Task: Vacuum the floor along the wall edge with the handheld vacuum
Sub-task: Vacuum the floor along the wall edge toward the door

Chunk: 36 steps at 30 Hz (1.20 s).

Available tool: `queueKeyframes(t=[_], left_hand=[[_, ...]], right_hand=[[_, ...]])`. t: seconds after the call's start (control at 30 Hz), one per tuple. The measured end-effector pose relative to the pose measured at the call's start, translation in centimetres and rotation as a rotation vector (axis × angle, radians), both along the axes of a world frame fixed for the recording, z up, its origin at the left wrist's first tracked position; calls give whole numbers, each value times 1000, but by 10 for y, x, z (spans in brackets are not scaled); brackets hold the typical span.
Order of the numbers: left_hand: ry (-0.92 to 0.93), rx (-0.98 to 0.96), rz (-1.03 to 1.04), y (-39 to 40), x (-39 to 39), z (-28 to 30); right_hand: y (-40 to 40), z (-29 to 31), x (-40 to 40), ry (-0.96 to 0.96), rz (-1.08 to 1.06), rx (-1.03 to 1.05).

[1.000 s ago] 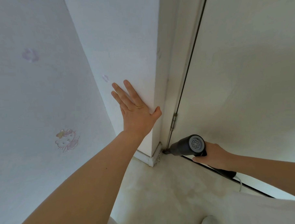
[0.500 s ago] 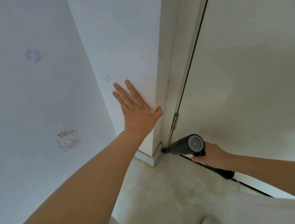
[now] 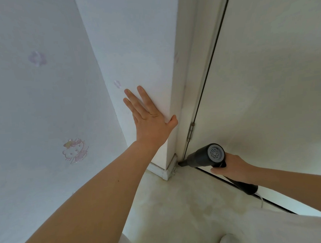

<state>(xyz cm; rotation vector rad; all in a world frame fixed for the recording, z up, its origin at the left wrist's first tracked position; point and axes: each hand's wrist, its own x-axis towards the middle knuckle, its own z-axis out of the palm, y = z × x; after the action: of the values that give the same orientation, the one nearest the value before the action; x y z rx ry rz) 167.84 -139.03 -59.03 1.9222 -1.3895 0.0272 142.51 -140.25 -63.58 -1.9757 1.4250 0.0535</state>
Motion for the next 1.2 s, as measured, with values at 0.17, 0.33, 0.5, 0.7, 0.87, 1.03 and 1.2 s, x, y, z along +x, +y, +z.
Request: queueKeyframes(t=[0.17, 0.33, 0.5, 0.7, 0.87, 1.03, 1.2], left_hand=[[13, -17, -4, 0, 0, 0], [9, -16, -5, 0, 0, 0], [0, -17, 2, 0, 0, -1], [-6, -37, 13, -1, 0, -2], [-15, -37, 26, -1, -1, -3], [16, -24, 17, -2, -2, -3], [15, -37, 27, -1, -3, -3]], right_hand=[[0, 3, 2, 2, -5, 38], [3, 6, 1, 0, 8, 53], [4, 12, 4, -62, -52, 95], [5, 9, 6, -30, -9, 107], [5, 11, 1, -22, -20, 126], [7, 11, 1, -25, -15, 95], [7, 13, 3, -14, 13, 138]])
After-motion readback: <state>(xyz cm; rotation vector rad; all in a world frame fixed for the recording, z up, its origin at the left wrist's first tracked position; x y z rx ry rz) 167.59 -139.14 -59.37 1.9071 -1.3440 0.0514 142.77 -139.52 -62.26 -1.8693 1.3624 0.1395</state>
